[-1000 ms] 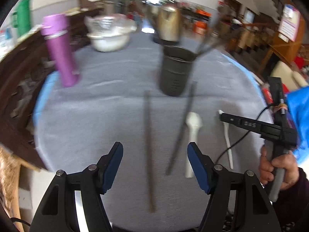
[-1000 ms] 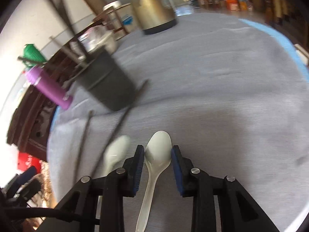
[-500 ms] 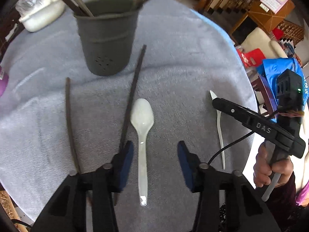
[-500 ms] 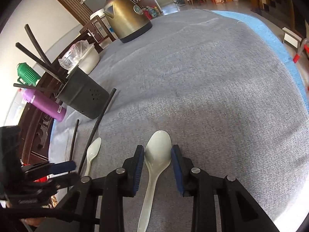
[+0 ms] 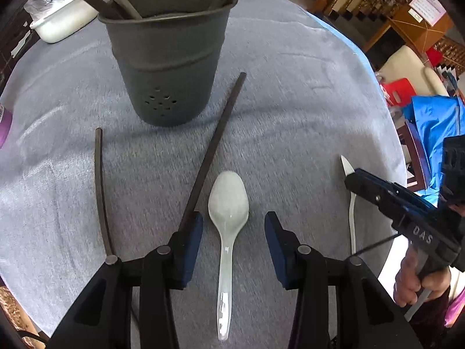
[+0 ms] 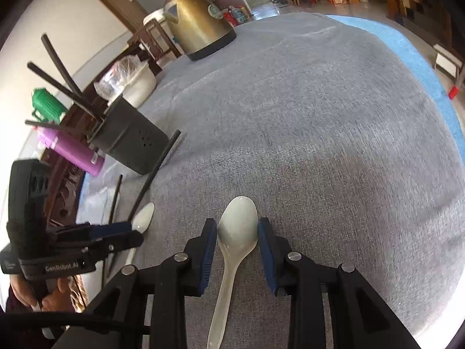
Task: Organize utensils
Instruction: 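Lift the white spoon upright with the right gripper, then carry the spoon above the dark green cup with the right gripper, then drop the spoon into the cup by opening the right gripper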
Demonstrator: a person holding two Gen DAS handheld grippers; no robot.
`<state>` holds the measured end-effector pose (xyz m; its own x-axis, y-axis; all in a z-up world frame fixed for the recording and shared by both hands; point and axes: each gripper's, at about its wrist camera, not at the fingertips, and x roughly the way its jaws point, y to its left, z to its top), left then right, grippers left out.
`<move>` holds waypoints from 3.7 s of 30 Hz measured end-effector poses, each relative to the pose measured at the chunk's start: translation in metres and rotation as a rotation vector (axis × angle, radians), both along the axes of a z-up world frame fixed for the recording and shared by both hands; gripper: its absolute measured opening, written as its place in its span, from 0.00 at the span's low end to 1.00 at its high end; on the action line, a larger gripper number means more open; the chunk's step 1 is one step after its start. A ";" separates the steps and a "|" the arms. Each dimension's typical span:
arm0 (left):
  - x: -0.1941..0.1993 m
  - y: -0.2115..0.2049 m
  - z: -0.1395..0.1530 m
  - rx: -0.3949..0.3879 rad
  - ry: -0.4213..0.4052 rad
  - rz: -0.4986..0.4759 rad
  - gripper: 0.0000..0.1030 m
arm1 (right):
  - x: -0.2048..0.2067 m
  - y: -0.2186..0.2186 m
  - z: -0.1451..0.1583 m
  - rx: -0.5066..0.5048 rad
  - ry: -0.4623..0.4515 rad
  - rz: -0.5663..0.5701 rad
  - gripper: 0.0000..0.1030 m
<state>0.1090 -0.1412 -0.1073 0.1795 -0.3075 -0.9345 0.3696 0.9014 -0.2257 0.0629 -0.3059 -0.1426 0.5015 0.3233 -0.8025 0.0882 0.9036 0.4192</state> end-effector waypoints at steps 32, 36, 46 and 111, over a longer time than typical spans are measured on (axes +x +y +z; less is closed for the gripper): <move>-0.031 0.059 0.104 -0.192 -0.388 0.027 0.29 | 0.023 0.070 0.078 -0.108 -0.161 0.125 0.30; -0.038 0.096 0.139 -0.253 -0.478 0.108 0.29 | 0.017 0.094 0.116 -0.047 -0.321 0.162 0.30; -0.010 0.167 0.221 -0.477 -0.644 0.264 0.29 | 0.041 0.145 0.184 -0.062 -0.598 0.124 0.30; 0.037 0.245 0.127 -0.299 -0.490 0.660 0.45 | 0.102 0.192 0.173 -0.472 -0.750 -0.021 0.32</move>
<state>0.1458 0.1033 0.0202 0.7679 -0.2186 -0.6021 -0.0898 0.8940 -0.4390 0.1654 -0.1136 0.0299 0.9511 0.0264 -0.3077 -0.0414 0.9982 -0.0424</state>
